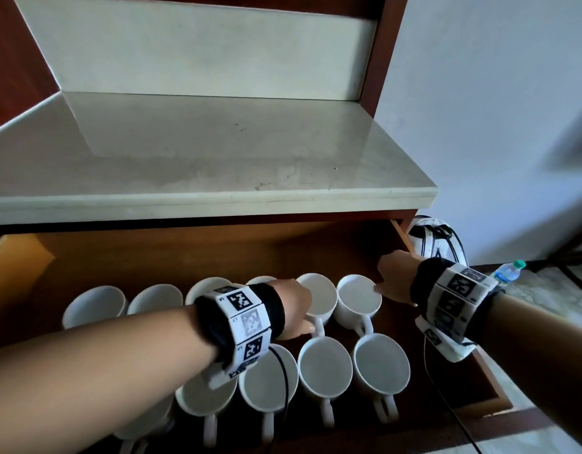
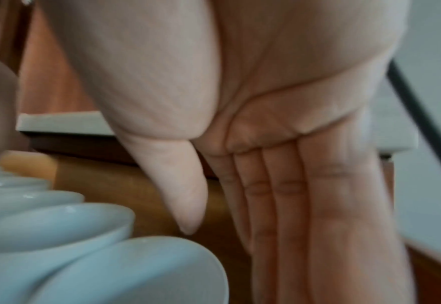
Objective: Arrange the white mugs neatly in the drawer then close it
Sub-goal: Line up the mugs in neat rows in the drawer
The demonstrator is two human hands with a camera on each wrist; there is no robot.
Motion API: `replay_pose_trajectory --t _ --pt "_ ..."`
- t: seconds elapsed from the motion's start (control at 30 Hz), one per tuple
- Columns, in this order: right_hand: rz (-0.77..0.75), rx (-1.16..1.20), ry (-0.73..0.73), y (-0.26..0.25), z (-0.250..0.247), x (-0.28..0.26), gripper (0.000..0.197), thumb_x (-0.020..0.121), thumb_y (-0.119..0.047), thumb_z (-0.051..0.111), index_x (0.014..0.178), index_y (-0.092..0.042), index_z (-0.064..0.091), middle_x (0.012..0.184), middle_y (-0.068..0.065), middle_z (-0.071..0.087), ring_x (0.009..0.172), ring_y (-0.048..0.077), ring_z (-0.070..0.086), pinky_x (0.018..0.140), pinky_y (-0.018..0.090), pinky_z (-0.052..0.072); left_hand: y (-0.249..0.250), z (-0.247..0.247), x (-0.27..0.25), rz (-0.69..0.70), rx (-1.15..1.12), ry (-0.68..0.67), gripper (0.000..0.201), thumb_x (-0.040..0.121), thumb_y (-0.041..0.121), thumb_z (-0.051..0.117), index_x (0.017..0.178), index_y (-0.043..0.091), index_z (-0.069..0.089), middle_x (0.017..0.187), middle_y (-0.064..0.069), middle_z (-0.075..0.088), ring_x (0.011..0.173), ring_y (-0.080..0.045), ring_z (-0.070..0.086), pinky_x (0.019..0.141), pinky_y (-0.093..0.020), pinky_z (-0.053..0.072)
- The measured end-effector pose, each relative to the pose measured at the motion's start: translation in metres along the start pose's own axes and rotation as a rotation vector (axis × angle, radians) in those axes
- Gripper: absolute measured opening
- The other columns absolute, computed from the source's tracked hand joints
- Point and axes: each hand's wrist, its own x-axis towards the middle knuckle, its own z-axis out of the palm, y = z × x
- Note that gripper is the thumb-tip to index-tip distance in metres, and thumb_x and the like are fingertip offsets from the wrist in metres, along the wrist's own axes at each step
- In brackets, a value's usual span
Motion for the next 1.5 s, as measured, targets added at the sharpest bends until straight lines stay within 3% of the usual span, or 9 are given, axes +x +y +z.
replay_pose_trajectory --t 0.13,0.33,0.57,0.77,0.9,1.07,1.2,1.33,1.5 --pt "-0.019 0.037 -0.42 -0.007 0.023 -0.033 0.06 0.094 -0.034 0.057 0.041 -0.006 0.048 0.032 -0.007 0.055 0.028 -0.002 0.049 0.047 0.014 0.039 0.01 0.017 0.012 -0.011 -0.069 0.008 0.044 0.095 0.04 0.044 0.063 0.011 0.052 0.059 -0.002 0.047 0.071 -0.025 0.056 0.064 -0.028 0.042" --pt "-0.174 -0.158 -0.324 -0.021 0.03 -0.038 0.035 0.094 -0.027 0.056 0.115 0.001 0.061 0.119 0.015 0.067 0.112 0.028 0.062 0.086 0.03 0.048 0.03 0.019 0.015 0.028 0.076 -0.069 0.026 0.096 0.024 0.054 0.106 0.004 0.067 0.069 -0.003 0.05 0.085 -0.026 0.061 0.064 -0.029 0.042" --pt "-0.203 -0.255 -0.336 -0.019 0.04 -0.028 0.035 0.093 -0.023 0.059 0.122 -0.003 0.059 0.124 0.014 0.063 0.116 0.03 0.059 0.094 0.033 0.045 0.04 0.021 0.02 0.055 0.093 -0.018 0.024 0.096 0.018 0.057 0.114 0.004 0.066 0.111 -0.013 0.067 0.102 -0.028 0.065 0.066 -0.028 0.042" --pt "-0.231 -0.284 -0.368 -0.019 0.036 -0.033 0.034 0.096 -0.019 0.055 0.124 -0.001 0.058 0.128 0.015 0.061 0.119 0.029 0.057 0.089 0.029 0.046 0.034 0.018 0.014 0.028 -0.019 -0.015 0.03 0.096 0.03 0.056 0.102 0.002 0.066 0.064 -0.003 0.045 0.081 -0.026 0.058 0.066 -0.03 0.042" --pt "-0.215 -0.284 -0.379 -0.022 0.031 -0.034 0.035 0.095 -0.021 0.056 0.123 -0.001 0.059 0.127 0.014 0.062 0.119 0.028 0.058 0.081 0.029 0.045 0.002 0.014 0.002 -0.004 -0.062 0.022 0.035 0.095 0.037 0.053 0.078 0.008 0.062 0.064 -0.003 0.052 0.076 -0.026 0.058 0.069 -0.031 0.046" --pt "-0.115 -0.273 -0.381 -0.028 0.019 -0.034 0.038 0.092 -0.036 0.057 0.064 -0.011 0.057 0.089 0.006 0.077 0.075 0.018 0.065 0.089 0.029 0.049 -0.045 0.017 -0.033 -0.052 0.01 -0.044 0.038 0.092 0.04 0.057 0.09 0.004 0.069 0.068 -0.008 0.057 0.083 -0.03 0.063 0.067 -0.032 0.043" --pt "-0.195 -0.13 -0.004 -0.056 -0.004 -0.036 0.033 0.086 -0.041 0.059 0.074 -0.011 0.061 0.094 0.011 0.072 0.093 0.028 0.067 0.078 0.03 0.051 -0.07 0.034 -0.053 -0.035 0.035 -0.167 0.04 0.092 0.041 0.056 0.075 0.005 0.061 0.057 0.0 0.043 0.082 -0.033 0.062 0.067 -0.033 0.043" --pt "-0.396 -0.115 -0.023 -0.127 -0.003 -0.038 0.04 0.089 -0.042 0.059 0.099 -0.005 0.069 0.103 0.013 0.07 0.1 0.029 0.064 0.076 0.031 0.047 -0.077 0.047 -0.065 -0.01 0.104 -0.161 0.037 0.093 0.032 0.058 0.065 0.009 0.051 0.06 0.0 0.046 0.097 -0.029 0.064 0.068 -0.031 0.041" --pt "-0.408 -0.209 -0.127 -0.166 0.01 -0.02 0.033 0.094 -0.026 0.055 0.114 -0.001 0.063 0.115 0.017 0.066 0.11 0.032 0.061 0.089 0.036 0.048 -0.076 0.06 -0.067 -0.039 0.17 -0.131 0.03 0.097 0.027 0.053 0.113 0.005 0.065 0.112 -0.012 0.067 0.104 -0.028 0.064 0.068 -0.031 0.041"
